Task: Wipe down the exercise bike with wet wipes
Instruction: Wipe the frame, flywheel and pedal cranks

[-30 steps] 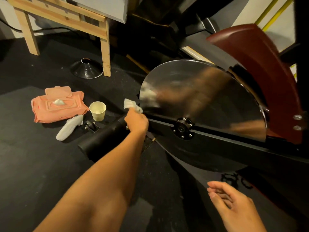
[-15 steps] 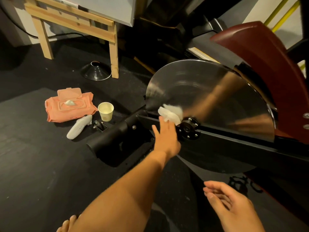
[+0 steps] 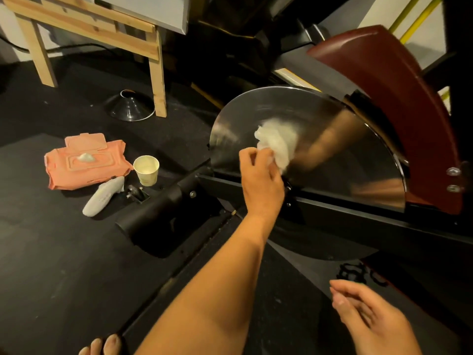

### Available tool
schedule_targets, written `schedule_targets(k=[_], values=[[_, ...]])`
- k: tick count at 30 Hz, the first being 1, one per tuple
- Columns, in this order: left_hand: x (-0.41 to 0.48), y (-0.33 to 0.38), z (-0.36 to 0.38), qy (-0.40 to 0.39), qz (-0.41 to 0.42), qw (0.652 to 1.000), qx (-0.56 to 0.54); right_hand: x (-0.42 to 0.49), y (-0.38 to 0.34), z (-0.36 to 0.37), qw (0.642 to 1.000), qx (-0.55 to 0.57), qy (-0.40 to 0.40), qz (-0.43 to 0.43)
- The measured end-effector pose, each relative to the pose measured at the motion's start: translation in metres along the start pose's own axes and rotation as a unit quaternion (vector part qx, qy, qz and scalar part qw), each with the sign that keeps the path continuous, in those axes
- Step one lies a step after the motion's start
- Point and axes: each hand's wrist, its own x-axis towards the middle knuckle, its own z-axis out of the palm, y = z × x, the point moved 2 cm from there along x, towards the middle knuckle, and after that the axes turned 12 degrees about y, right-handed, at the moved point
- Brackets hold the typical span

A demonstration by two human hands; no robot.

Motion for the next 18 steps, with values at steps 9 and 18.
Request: schedule_targets(k=[9, 18], values=[[0.052, -0.029, 0.008, 0.128, -0.281, 0.95, 0.056, -0.003, 0.016, 0.0, 1.0, -0.021, 0.015, 0.011], [0.02, 0.05, 0.016, 0.063, 0.021, 0.996, -0.064, 0.0, 0.005, 0.01, 1.0, -0.01, -0.004, -0.009]])
